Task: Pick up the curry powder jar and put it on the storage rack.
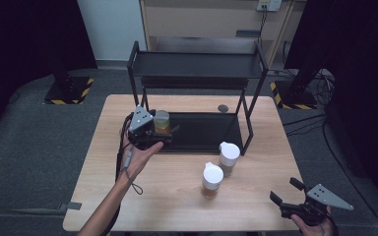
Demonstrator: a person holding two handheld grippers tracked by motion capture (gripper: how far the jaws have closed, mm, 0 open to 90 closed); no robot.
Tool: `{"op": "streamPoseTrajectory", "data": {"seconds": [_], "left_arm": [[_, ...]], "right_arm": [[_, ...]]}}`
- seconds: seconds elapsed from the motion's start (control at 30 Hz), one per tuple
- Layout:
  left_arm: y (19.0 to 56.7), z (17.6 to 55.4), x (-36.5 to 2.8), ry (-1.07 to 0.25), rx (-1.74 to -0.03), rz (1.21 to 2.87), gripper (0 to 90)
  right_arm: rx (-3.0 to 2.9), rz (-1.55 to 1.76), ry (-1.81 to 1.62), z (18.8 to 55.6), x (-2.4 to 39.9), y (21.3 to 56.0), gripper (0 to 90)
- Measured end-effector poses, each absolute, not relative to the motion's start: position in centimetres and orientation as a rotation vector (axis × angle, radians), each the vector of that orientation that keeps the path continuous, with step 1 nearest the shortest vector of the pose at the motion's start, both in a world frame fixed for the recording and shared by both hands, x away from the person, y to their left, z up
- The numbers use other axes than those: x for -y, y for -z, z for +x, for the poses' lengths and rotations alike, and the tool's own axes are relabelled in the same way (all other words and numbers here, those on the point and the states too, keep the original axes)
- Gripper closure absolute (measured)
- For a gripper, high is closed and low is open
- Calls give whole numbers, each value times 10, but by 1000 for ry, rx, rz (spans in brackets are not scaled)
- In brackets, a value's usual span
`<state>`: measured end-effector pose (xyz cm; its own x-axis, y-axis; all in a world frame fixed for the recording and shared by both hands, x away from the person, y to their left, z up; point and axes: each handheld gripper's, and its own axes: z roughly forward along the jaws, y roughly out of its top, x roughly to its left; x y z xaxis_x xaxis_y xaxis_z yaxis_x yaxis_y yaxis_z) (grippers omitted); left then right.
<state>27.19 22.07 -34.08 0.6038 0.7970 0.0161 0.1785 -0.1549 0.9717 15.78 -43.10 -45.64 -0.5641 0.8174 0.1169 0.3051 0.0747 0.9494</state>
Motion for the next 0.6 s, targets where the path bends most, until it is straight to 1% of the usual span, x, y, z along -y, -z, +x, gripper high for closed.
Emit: {"op": "streamPoseTrajectory", "data": {"seconds": [0.6], "left_arm": [[357, 241, -248, -555, -752, 1684, 8]], "right_arm": [[-1910, 1106, -1497, 158, 430, 456, 48]]}}
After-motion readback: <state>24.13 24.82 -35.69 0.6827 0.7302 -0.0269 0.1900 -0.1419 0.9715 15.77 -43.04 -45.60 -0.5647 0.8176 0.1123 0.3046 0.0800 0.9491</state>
